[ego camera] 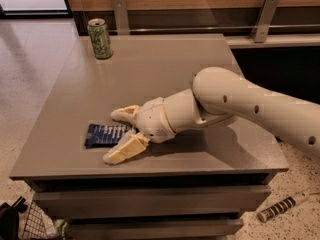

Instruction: Move rxbar blueberry near green can

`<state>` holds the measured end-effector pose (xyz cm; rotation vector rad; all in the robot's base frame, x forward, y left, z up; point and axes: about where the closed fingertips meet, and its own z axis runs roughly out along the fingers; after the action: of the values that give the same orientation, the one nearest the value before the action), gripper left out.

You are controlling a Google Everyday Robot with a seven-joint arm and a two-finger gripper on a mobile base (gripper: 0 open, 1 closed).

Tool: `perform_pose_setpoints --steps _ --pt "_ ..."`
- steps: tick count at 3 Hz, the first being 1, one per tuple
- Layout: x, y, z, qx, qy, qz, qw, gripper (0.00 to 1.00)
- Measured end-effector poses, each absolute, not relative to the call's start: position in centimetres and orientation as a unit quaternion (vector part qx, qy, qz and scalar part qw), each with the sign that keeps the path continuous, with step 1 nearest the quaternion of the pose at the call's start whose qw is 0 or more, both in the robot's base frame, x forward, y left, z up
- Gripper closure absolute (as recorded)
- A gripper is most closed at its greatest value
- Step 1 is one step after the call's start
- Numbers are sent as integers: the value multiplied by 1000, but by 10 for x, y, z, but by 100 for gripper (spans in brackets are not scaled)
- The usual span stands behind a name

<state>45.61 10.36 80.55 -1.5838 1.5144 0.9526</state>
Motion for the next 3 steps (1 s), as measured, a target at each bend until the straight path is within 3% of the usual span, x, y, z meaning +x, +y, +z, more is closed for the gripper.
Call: perform_pose_setpoints --steps 1,2,3 --pt "456 104 810 -617 589 371 367 85" --pt "456 104 811 -617 589 371 367 100" --pt "456 104 811 -617 589 371 367 100"
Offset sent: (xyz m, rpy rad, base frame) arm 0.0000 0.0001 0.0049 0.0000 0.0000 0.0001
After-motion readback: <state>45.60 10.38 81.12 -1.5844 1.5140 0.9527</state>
